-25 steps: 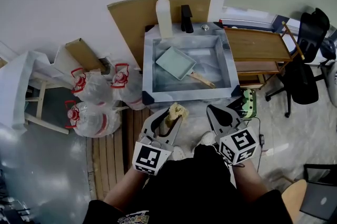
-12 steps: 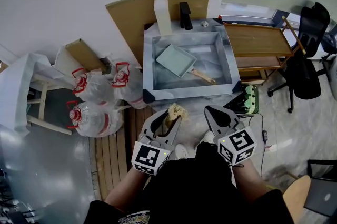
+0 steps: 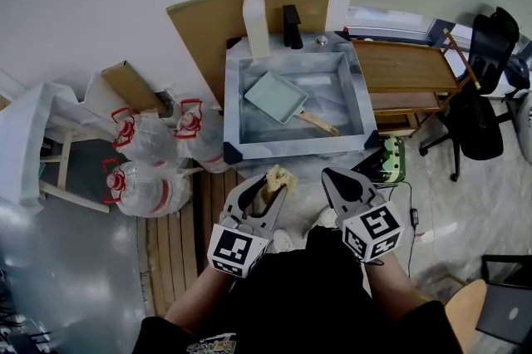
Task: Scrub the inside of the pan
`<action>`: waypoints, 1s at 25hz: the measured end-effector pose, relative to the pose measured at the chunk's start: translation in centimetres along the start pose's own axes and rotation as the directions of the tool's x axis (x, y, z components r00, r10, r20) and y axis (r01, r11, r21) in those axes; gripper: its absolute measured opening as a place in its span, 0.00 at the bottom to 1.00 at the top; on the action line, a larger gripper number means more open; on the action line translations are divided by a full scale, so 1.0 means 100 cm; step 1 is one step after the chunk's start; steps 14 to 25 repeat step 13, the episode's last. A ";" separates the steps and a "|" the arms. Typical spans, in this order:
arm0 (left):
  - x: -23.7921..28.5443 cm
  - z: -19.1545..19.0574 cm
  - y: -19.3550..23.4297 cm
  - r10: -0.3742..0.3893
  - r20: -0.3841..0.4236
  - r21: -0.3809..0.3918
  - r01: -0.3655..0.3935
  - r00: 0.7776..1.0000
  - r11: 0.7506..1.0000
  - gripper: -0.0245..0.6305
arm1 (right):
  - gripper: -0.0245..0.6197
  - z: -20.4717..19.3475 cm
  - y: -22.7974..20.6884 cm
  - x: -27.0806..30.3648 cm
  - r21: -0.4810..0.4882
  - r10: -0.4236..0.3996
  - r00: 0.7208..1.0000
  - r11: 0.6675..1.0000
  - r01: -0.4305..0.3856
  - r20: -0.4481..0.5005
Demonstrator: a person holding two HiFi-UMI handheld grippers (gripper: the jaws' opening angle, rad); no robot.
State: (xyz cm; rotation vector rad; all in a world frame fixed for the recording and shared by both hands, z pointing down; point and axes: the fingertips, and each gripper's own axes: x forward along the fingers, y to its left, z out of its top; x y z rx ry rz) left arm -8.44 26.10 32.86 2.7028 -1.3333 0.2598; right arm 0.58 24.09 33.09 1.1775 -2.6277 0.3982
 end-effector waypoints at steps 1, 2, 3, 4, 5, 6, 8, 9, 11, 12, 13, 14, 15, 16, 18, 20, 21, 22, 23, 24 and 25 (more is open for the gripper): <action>0.001 0.001 0.000 -0.001 0.006 0.001 0.001 1.000 1.000 0.26 | 0.05 0.001 0.000 0.000 -0.002 0.000 1.000 1.000 0.000 0.000; 0.001 0.002 0.000 -0.001 0.010 0.002 0.001 1.000 1.000 0.26 | 0.05 0.001 -0.001 0.000 -0.004 -0.001 1.000 1.000 0.001 0.000; 0.002 0.003 0.000 -0.001 0.011 0.002 0.001 1.000 1.000 0.26 | 0.05 0.002 -0.001 0.000 -0.005 -0.002 1.000 1.000 0.002 0.000; 0.002 0.003 0.000 -0.001 0.013 0.003 0.001 1.000 1.000 0.26 | 0.05 0.002 -0.001 0.000 -0.007 -0.002 1.000 1.000 0.002 0.000; 0.002 0.003 -0.001 -0.002 0.014 0.003 0.002 1.000 1.000 0.26 | 0.05 0.003 -0.001 -0.001 -0.007 -0.002 1.000 1.000 0.002 0.001; 0.001 0.003 -0.001 -0.003 0.015 0.003 0.003 1.000 1.000 0.26 | 0.05 0.003 0.000 -0.001 -0.008 -0.002 1.000 1.000 0.002 0.001; 0.001 0.003 -0.002 -0.003 0.016 0.003 0.003 1.000 1.000 0.26 | 0.05 0.002 0.000 -0.002 -0.009 -0.003 1.000 1.000 0.003 0.001; 0.001 0.002 -0.001 -0.002 0.016 0.004 0.002 1.000 1.000 0.26 | 0.05 0.002 0.000 -0.001 -0.009 -0.003 1.000 1.000 0.003 0.000; 0.001 0.002 0.000 0.001 0.016 0.002 -0.001 1.000 1.000 0.26 | 0.05 0.002 0.000 0.000 -0.008 -0.004 1.000 1.000 0.004 -0.002; 0.002 0.002 0.002 0.003 0.016 0.001 -0.003 1.000 1.000 0.26 | 0.05 0.002 0.000 0.001 -0.008 -0.004 1.000 1.000 0.004 -0.003; 0.002 0.002 0.003 0.005 0.016 0.001 -0.005 1.000 1.000 0.26 | 0.05 0.002 0.000 0.001 -0.008 -0.004 1.000 1.000 0.004 -0.003; 0.002 0.002 0.003 0.005 0.016 0.001 -0.005 1.000 1.000 0.26 | 0.05 0.002 0.000 0.001 -0.008 -0.004 1.000 1.000 0.004 -0.003; 0.002 0.002 0.003 0.005 0.016 0.001 -0.005 1.000 1.000 0.26 | 0.05 0.002 0.000 0.001 -0.008 -0.004 1.000 1.000 0.004 -0.003; 0.002 0.002 0.003 0.005 0.016 0.001 -0.005 1.000 1.000 0.26 | 0.05 0.002 0.000 0.001 -0.008 -0.004 1.000 1.000 0.004 -0.003; 0.002 0.002 0.003 0.005 0.016 0.001 -0.005 1.000 1.000 0.26 | 0.05 0.002 0.000 0.001 -0.008 -0.004 1.000 1.000 0.004 -0.003; 0.002 0.002 0.003 0.005 0.016 0.001 -0.005 1.000 1.000 0.26 | 0.05 0.002 0.000 0.001 -0.008 -0.004 1.000 1.000 0.004 -0.003; 0.002 0.002 0.003 0.005 0.016 0.001 -0.005 1.000 1.000 0.26 | 0.05 0.002 0.000 0.001 -0.008 -0.004 1.000 1.000 0.004 -0.003; 0.002 0.002 0.003 0.005 0.016 0.001 -0.005 1.000 1.000 0.26 | 0.05 0.002 0.000 0.001 -0.008 -0.004 1.000 1.000 0.004 -0.003; 0.002 0.002 0.003 0.005 0.016 0.001 -0.005 1.000 1.000 0.26 | 0.05 0.002 0.000 0.001 -0.008 -0.004 1.000 1.000 0.004 -0.003; 0.002 0.002 0.003 0.005 0.016 0.001 -0.005 1.000 1.000 0.26 | 0.05 0.002 0.000 0.001 -0.008 -0.004 1.000 1.000 0.004 -0.003; 0.002 0.002 0.003 0.005 0.016 0.001 -0.005 1.000 1.000 0.26 | 0.05 0.002 0.000 0.001 -0.008 -0.004 1.000 1.000 0.004 -0.003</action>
